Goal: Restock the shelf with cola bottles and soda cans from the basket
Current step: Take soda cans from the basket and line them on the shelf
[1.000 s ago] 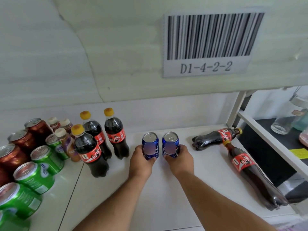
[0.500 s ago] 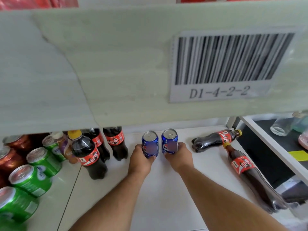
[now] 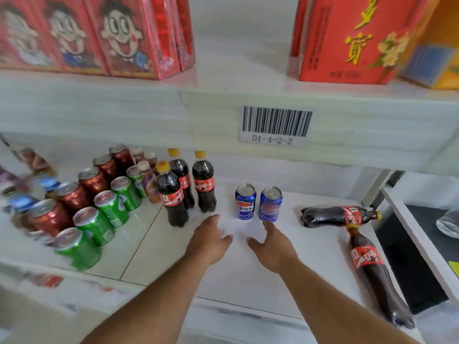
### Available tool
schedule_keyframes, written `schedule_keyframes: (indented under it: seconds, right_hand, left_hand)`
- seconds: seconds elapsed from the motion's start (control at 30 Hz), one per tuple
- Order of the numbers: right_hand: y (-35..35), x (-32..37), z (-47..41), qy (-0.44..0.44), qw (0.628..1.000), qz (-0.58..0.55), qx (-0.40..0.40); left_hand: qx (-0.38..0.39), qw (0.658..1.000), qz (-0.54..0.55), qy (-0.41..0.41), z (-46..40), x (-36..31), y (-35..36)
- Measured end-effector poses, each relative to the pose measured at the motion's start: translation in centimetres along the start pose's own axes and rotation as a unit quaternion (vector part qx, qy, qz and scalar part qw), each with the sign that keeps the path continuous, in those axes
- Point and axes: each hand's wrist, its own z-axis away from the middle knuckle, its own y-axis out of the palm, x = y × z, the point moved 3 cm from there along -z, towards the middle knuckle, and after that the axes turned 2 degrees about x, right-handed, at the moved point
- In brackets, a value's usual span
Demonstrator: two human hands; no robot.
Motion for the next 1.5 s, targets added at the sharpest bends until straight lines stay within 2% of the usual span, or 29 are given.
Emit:
schedule_keyframes:
  seconds: [0.1,0.3,0.43,0.6,0.87,1.03,1.23,1.5]
  right_hand:
    - [0.3,1.4,2.2,-0.1,0.982,0.146,0.059]
    - [4.5,6.1,8.0,-0.282,0.908,0.275,0.141]
    - [9.7,10.1,14.5,-0.395,0.855,0.288,0.173]
    - [16.4,15.2,23.4,-0.501,0.782,0.303,0.213]
    - [30.9,21.7,41.3,-0.609,0.649,0.345,0.297]
    - [38.9,24.9,53.2,-0.655,0.576,0.357,0.333]
    - [45.1,27.4,63.3,-0.687,0.519,0.359,0.36]
    - [52.6,31.7,69.0,-0.708,0.466,0.367,0.385]
  left_hand:
    - [-0.019,0.995,-0.094,-0.013,4.8,1.3,-1.8]
    - [-0.064,0.978,-0.165,-0.112,16.8,7.0,-4.7]
    - [-0.113,0.958,-0.157,-0.211,25.8,12.5,-6.1]
    - [-0.139,0.92,-0.106,-0.35,37.5,19.7,-7.1]
    - [-0.19,0.842,-0.032,-0.505,56.7,30.8,-7.5]
    - [-0.237,0.775,0.021,-0.585,69.7,37.1,-8.2]
    - [-0.278,0.71,0.073,-0.643,80.5,41.4,-8.2]
    - [-0.324,0.654,0.129,-0.672,85.7,47.5,-9.9]
